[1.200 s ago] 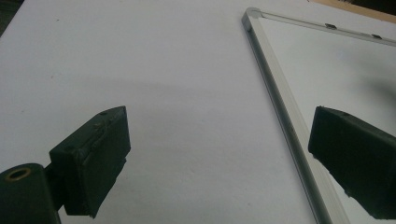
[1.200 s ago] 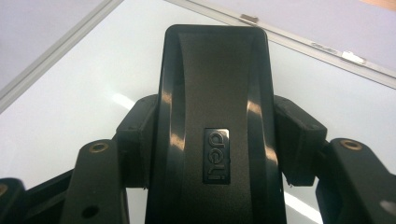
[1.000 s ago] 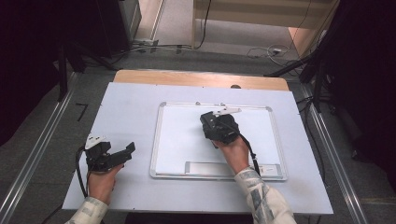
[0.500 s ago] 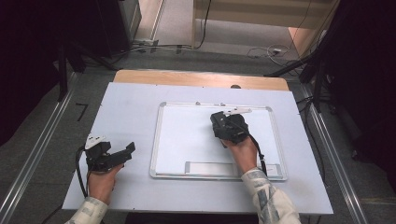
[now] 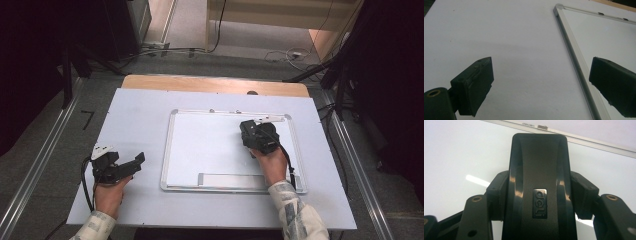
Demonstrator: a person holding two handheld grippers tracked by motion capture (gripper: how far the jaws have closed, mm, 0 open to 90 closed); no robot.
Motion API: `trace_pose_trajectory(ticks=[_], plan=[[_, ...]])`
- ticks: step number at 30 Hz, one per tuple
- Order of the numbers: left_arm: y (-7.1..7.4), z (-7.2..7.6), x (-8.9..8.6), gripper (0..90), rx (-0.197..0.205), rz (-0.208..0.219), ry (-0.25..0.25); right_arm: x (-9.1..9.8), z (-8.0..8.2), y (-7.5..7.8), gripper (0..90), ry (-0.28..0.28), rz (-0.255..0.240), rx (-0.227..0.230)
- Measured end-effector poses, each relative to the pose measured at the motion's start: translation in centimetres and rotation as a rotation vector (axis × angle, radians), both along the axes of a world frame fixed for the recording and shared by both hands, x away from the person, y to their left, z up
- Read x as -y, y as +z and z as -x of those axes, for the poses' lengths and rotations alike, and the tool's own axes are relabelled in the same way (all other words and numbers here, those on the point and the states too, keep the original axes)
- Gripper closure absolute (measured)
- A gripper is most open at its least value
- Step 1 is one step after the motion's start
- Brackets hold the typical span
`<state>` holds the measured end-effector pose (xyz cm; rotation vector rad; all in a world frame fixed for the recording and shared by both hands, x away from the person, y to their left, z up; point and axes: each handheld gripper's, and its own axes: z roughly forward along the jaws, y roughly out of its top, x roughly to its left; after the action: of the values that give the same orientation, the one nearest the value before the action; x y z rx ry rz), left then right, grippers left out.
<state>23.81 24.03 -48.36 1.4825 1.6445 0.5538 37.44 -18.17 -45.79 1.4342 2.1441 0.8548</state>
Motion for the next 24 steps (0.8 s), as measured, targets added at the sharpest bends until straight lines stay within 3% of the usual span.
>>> trace_pose_trajectory(ticks=[24], plan=[[0.0, 0.0, 0.0, 6.2, 0.001, 0.005, 0.004, 3.6, 0.3, -0.2, 37.3, -0.099, 0.001, -0.002]])
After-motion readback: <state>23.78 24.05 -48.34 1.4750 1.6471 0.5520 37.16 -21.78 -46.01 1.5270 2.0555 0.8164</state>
